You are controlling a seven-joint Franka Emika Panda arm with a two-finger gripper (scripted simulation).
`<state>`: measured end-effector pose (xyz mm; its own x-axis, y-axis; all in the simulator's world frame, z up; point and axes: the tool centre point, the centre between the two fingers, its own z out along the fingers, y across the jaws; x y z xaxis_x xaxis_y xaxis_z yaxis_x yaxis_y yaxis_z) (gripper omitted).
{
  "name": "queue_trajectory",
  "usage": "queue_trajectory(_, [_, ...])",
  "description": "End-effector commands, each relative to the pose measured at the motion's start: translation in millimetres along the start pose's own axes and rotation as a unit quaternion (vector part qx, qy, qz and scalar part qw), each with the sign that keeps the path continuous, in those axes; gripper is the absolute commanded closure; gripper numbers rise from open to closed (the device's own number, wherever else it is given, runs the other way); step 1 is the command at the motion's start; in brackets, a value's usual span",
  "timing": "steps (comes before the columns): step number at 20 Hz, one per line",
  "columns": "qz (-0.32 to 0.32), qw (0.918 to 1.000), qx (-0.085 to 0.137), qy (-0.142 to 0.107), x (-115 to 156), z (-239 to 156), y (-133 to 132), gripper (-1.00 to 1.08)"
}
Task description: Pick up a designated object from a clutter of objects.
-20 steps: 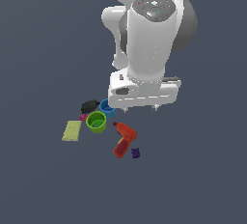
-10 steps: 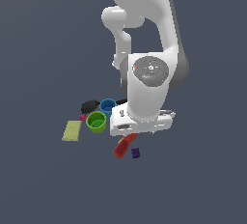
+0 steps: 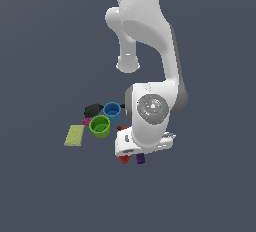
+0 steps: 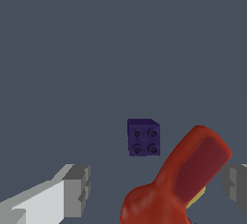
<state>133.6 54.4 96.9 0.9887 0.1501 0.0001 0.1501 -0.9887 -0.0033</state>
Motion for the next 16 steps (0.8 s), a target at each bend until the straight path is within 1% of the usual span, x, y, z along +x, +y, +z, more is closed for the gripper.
queue_trajectory(1, [-0.003,1.0000,-0.001,0.000,3,12,1,-0.92])
queue_trajectory(5, [-0.005,1.0000,-0.002,0.000,5,22,1,-0.92])
queue_trajectory(12, [-0.005,1.0000,-0.002,-0.001,5,27,1,-0.92])
queue_trajectory(16, [-0.005,1.0000,-0.002,-0.001,5,42,1,-0.92])
